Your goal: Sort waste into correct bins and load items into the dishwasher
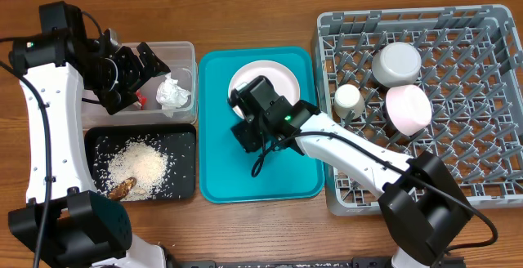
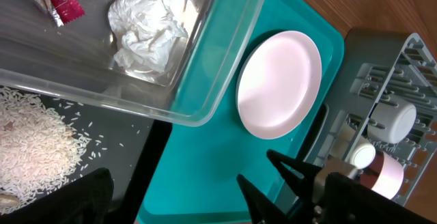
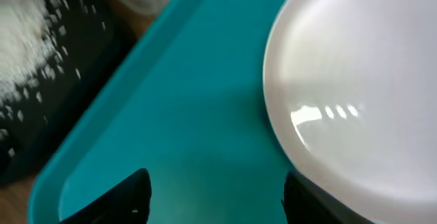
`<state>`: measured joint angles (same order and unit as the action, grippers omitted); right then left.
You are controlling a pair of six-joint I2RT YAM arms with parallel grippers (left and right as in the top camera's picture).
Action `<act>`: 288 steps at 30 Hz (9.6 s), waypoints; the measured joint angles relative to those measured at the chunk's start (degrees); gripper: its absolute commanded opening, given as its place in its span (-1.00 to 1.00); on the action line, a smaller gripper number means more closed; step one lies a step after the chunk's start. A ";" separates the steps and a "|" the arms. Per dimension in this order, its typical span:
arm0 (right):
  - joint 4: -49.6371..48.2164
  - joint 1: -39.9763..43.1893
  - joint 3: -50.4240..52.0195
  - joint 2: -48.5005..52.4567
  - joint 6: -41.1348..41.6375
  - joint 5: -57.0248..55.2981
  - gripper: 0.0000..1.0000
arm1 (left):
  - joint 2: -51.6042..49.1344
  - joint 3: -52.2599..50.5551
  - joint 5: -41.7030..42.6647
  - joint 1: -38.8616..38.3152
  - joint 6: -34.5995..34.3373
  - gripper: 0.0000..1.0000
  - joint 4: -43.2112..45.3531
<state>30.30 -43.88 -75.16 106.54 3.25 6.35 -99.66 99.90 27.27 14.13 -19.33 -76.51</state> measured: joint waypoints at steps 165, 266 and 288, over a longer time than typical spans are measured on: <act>-9.79 58.73 0.20 -7.67 19.17 60.65 -0.52 | 0.00 0.00 -5.25 0.00 0.00 1.00 0.00; 18.21 38.95 -7.06 -68.26 5.66 -2.75 1.00 | 0.00 0.00 -5.29 0.00 0.00 1.00 0.00; 16.44 32.17 13.25 -85.96 5.68 -5.60 1.00 | 0.00 0.00 -5.31 0.00 0.00 1.00 0.02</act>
<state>46.74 -11.70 -61.91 20.58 8.93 0.75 -99.66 99.90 21.96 14.13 -19.33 -76.49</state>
